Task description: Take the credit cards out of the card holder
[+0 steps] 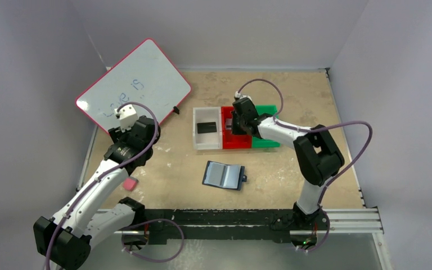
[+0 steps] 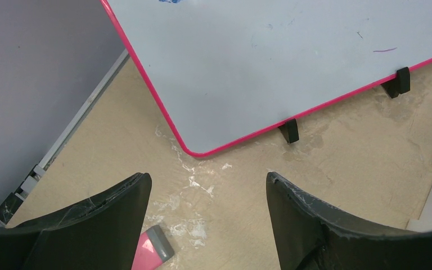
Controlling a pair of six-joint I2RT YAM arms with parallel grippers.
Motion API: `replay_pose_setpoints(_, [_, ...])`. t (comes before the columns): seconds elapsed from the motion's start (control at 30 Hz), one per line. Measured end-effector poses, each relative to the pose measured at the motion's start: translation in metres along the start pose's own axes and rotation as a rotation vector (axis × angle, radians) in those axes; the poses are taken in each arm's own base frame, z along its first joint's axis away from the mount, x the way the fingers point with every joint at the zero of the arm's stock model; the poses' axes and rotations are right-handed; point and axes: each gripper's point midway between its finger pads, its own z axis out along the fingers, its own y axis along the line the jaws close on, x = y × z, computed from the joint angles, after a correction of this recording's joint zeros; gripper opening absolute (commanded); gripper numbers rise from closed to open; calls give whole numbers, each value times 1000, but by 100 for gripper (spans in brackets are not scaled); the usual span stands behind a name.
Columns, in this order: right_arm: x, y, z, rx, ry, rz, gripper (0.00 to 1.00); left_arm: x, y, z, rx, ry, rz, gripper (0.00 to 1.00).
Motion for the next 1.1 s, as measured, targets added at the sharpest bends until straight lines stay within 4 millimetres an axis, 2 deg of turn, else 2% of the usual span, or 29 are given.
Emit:
replay_pose_setpoints(0.2, [29, -20, 27, 110, 84, 18, 3, 0, 0, 0, 0, 0, 0, 74])
replay_pose_setpoints(0.3, [18, -20, 30, 128, 54, 23, 3, 0, 0, 0, 0, 0, 0, 74])
replay_pose_setpoints(0.6, [5, -29, 43, 205, 3, 33, 4, 0, 0, 0, -1, 1, 2, 74])
replay_pose_setpoints(1.1, [-8, -46, 46, 342, -83, 36, 5, 2, -1, 2, -4, 7, 10, 74])
